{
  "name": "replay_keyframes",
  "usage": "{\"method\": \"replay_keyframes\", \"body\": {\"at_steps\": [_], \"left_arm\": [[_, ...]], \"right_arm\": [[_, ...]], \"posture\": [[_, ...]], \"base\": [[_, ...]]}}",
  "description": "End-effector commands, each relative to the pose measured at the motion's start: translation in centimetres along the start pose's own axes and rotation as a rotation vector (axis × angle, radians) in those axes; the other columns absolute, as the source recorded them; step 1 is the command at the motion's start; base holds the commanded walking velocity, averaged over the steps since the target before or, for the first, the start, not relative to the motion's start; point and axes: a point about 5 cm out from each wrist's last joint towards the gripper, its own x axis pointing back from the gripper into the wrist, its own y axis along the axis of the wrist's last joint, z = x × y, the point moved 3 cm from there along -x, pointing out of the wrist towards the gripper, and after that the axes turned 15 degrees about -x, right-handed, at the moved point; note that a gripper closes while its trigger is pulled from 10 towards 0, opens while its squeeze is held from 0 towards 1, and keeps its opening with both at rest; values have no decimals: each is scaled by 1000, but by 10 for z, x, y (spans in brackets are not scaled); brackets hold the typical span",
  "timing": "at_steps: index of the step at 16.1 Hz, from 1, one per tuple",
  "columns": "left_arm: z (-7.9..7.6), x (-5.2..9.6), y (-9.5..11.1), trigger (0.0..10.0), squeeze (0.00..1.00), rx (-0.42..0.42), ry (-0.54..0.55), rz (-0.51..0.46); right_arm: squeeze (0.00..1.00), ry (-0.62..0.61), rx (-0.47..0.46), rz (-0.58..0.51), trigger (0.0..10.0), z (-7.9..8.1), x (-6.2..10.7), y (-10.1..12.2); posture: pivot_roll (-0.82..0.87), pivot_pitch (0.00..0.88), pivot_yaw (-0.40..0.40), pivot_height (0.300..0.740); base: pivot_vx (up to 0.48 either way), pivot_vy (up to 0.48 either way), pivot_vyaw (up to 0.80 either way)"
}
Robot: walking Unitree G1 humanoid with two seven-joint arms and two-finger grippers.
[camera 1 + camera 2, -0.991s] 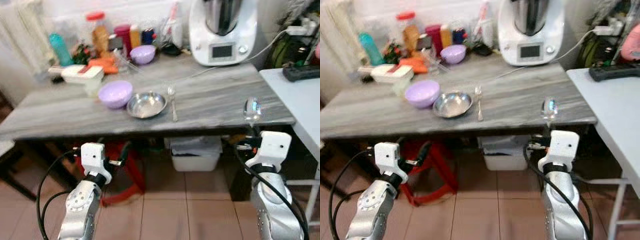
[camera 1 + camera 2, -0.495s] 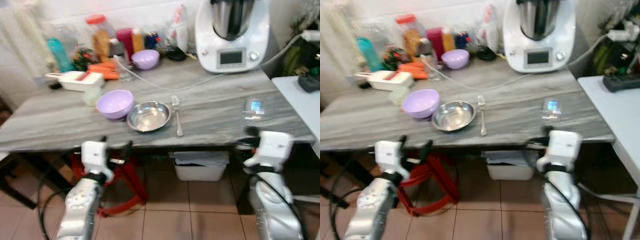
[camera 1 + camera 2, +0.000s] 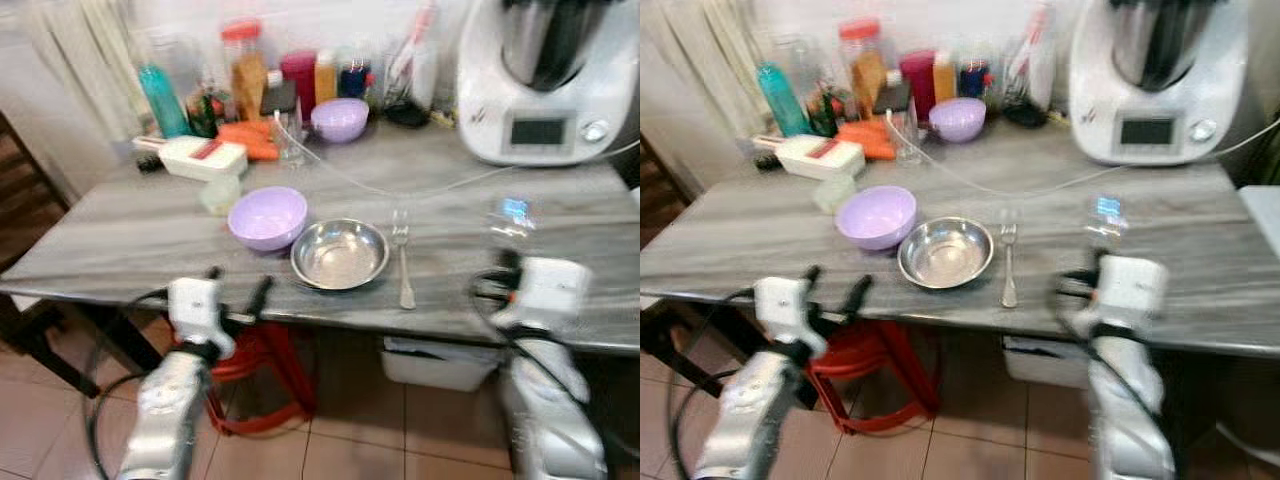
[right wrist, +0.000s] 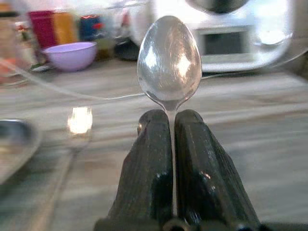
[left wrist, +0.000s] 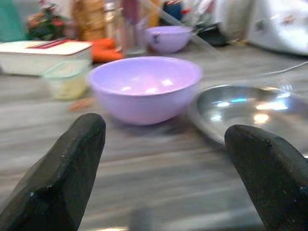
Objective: Setting the table
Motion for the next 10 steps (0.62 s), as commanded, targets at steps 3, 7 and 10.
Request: {"method": "replay_keyframes", "body": {"at_steps": [3,7,10], "left_arm": [[1,-1,4,10000,0,2,3,-13],[1,-1,4,10000,0,5,-10,-14],[-8,0,3,10000,0,50,-96,-27]], "right_arm": [[0,-19,11,-10,10000,-6,0,2],[0,-37,-20,-9,10000,-8,-1,2],[0,-77,-47,25,10000,-13,-9,0]], "posture": [[-140,0,137,740],[-139,0,136,740],[-139,0,135,740]], "base": [[0,0,475],[0,0,114],[0,0,0]]}}
